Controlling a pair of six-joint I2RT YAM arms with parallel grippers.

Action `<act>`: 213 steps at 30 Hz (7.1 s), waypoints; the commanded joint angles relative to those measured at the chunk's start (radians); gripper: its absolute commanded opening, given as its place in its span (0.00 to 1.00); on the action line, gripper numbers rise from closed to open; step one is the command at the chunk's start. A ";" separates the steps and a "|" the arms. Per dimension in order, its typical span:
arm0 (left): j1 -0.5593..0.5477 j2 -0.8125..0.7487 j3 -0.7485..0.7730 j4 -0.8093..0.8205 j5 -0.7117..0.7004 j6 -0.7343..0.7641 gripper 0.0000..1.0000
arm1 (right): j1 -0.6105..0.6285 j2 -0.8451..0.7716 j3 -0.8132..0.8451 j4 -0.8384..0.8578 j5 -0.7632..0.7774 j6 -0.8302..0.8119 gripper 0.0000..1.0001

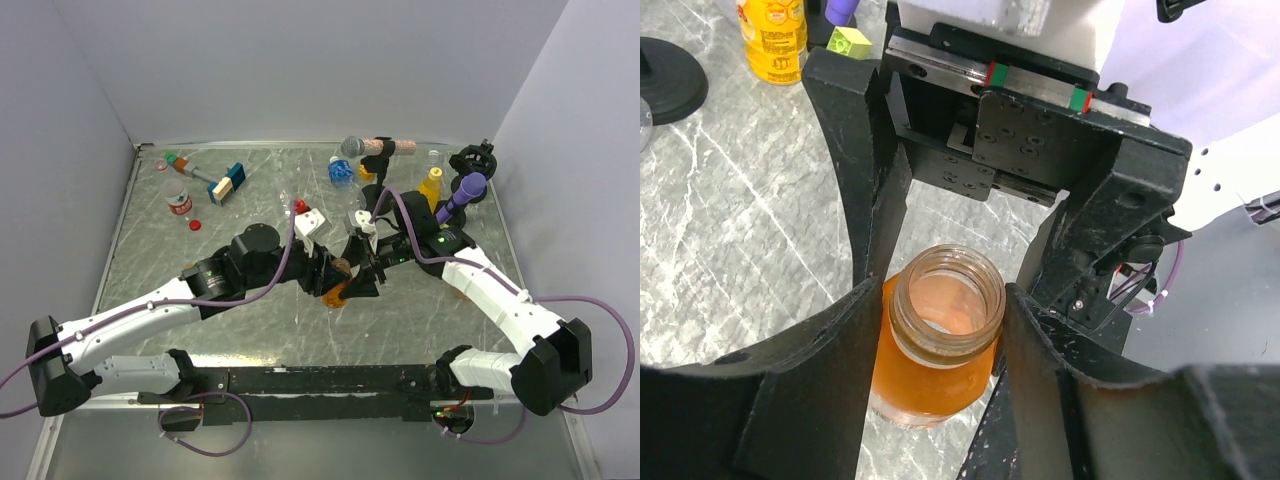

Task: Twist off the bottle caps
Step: Pass from the right arm to the left, then place the bottle without the bottle cap at the corner of the board, then pick up the plastic bottle from the corner of the board, then pass from the left arm to the right

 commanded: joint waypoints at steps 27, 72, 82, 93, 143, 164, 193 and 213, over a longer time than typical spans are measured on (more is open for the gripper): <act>0.017 -0.182 -0.078 -0.144 -0.192 0.000 0.02 | -0.136 -0.046 0.030 0.017 0.026 0.052 0.99; 1.293 0.144 -0.469 0.755 -0.078 0.086 0.05 | -0.276 -0.034 -0.009 0.043 0.029 0.068 0.99; 1.291 0.210 -0.456 0.730 -0.091 0.083 0.30 | -0.279 0.000 0.004 0.017 0.028 0.053 0.99; 1.287 0.117 -0.426 0.609 -0.125 0.067 0.75 | -0.291 0.000 0.004 0.020 0.015 0.064 0.99; 0.724 0.738 0.334 -0.566 -0.228 0.218 0.63 | -0.330 -0.011 -0.005 -0.038 0.006 -0.053 0.99; 0.656 0.217 0.039 -0.456 0.232 0.146 0.33 | -0.331 -0.003 -0.002 -0.439 -0.195 -0.653 0.99; 0.218 0.163 -0.414 0.975 -0.004 -0.812 0.29 | -0.311 -0.041 -0.281 0.738 -0.164 0.711 0.99; 0.044 0.327 -0.273 1.062 -0.377 -0.740 0.31 | -0.242 0.072 -0.252 0.768 -0.051 0.906 0.57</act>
